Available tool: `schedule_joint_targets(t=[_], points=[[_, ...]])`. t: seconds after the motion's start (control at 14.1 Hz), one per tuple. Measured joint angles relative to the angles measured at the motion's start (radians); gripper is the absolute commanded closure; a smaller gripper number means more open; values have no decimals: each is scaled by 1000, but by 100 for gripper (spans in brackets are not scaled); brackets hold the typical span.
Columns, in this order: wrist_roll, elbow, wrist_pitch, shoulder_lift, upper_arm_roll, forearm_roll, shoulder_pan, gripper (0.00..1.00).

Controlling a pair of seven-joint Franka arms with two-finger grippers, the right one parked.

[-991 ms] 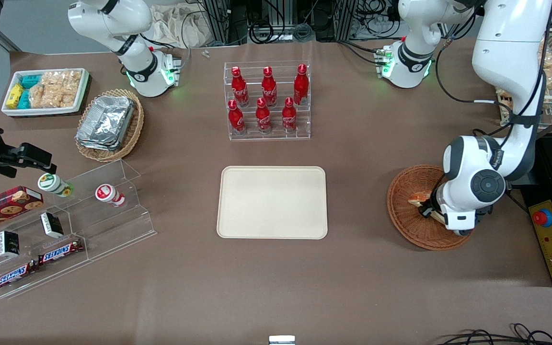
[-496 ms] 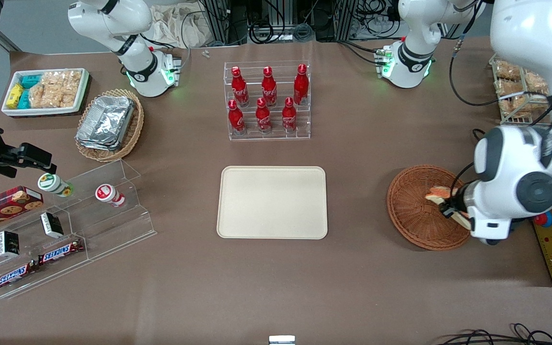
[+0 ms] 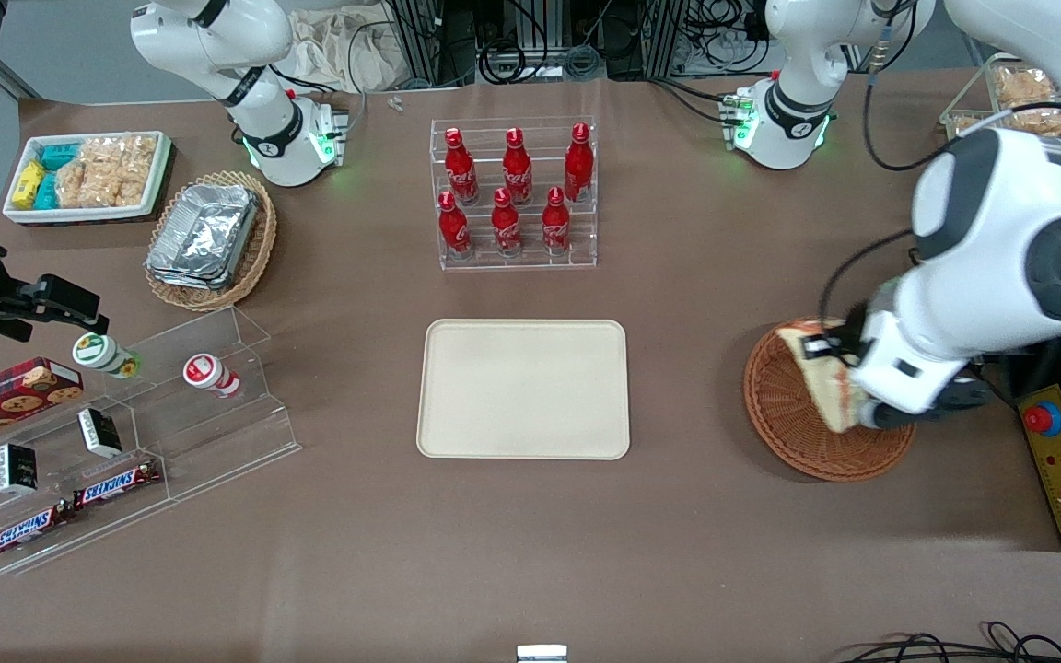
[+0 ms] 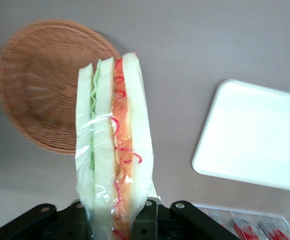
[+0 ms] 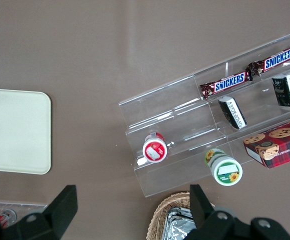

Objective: Place sandwich from basket to tray
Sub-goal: 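Lift the sandwich up out of the basket with the left gripper, then carry the sandwich over the cream tray and lower it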

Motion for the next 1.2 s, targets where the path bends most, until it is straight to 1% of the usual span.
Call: schedule_joint_targets(t=[0.14, 0.35, 0.57, 0.71, 0.85, 1.06, 1.13, 1.2], points=[[-29, -13, 55, 23, -53, -1, -46, 100], [-105, -41, 182, 103, -65, 6, -176, 100], [-129, -52, 305, 217, -66, 54, -263, 100], [-126, -55, 410, 300, -65, 71, -296, 100], [-121, -55, 500, 376, -65, 110, -309, 100], [-113, -55, 529, 433, -63, 142, -309, 100], [-111, -55, 531, 439, -63, 150, -309, 94], [-111, -56, 533, 442, -64, 156, -309, 71]])
